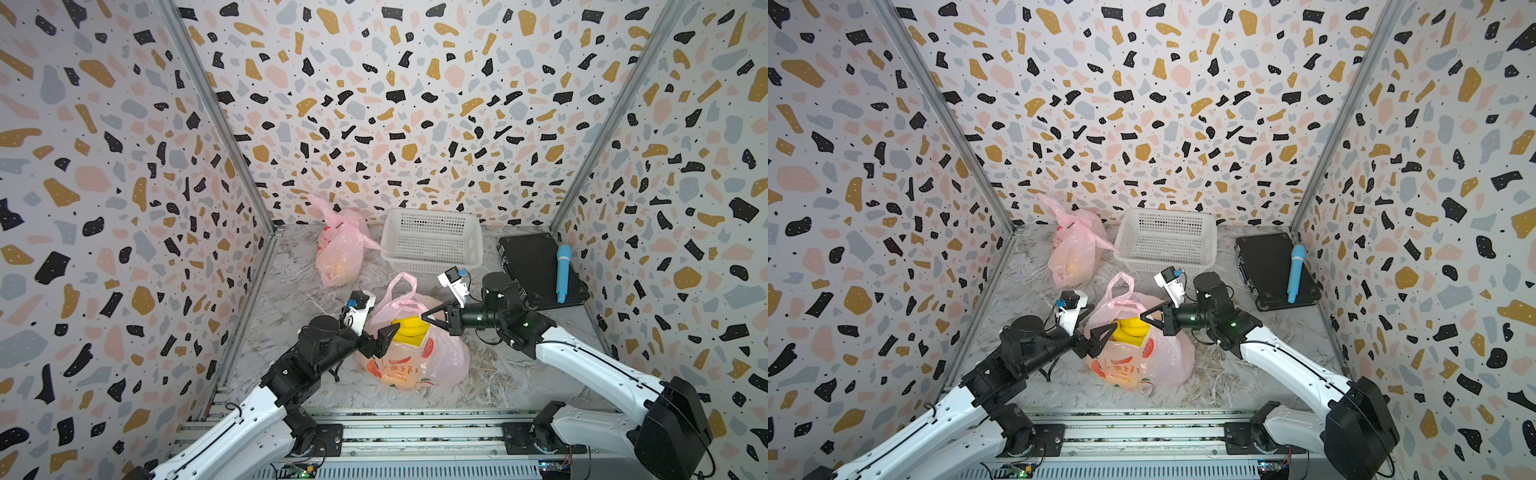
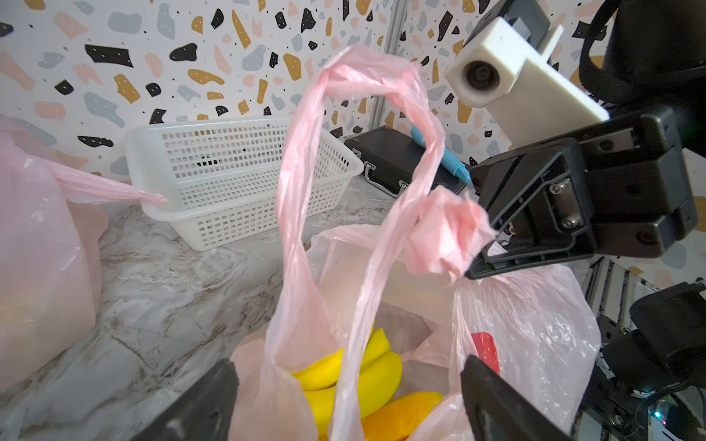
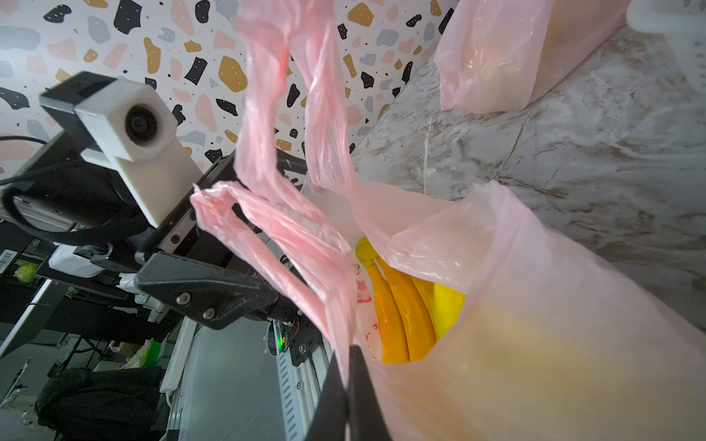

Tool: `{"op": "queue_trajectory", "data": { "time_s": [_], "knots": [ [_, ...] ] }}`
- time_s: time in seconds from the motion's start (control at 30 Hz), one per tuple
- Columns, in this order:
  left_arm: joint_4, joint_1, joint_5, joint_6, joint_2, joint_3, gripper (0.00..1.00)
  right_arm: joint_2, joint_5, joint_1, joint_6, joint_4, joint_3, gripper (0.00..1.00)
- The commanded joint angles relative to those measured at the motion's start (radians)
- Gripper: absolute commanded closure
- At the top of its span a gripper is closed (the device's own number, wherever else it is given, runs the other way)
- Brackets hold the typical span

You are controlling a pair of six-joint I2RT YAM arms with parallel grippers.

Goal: Place the banana into a plastic bag & tie a knot
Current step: Cross the plastic bag at the center of the board.

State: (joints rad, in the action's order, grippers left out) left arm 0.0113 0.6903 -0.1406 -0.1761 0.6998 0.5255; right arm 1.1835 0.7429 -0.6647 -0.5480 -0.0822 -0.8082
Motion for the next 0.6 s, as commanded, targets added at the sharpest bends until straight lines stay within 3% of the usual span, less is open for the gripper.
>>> {"op": "queue_trajectory", "data": {
  "time_s": [0.0, 0.23, 0.57],
  "knots": [
    [0.079, 0.003, -0.051, 0.053, 0.034, 0.019, 0.15, -0.006, 0.031, -0.003, -0.017, -0.006, -0.045, 1.00],
    [0.077, 0.002, -0.117, 0.094, 0.120, 0.065, 0.36, 0.014, 0.042, -0.019, 0.006, 0.050, -0.062, 1.00],
    [0.033, 0.000, -0.149, 0.176, 0.154, 0.101, 0.14, 0.039, 0.052, -0.021, 0.000, 0.060, -0.072, 1.00]
  ]
}}
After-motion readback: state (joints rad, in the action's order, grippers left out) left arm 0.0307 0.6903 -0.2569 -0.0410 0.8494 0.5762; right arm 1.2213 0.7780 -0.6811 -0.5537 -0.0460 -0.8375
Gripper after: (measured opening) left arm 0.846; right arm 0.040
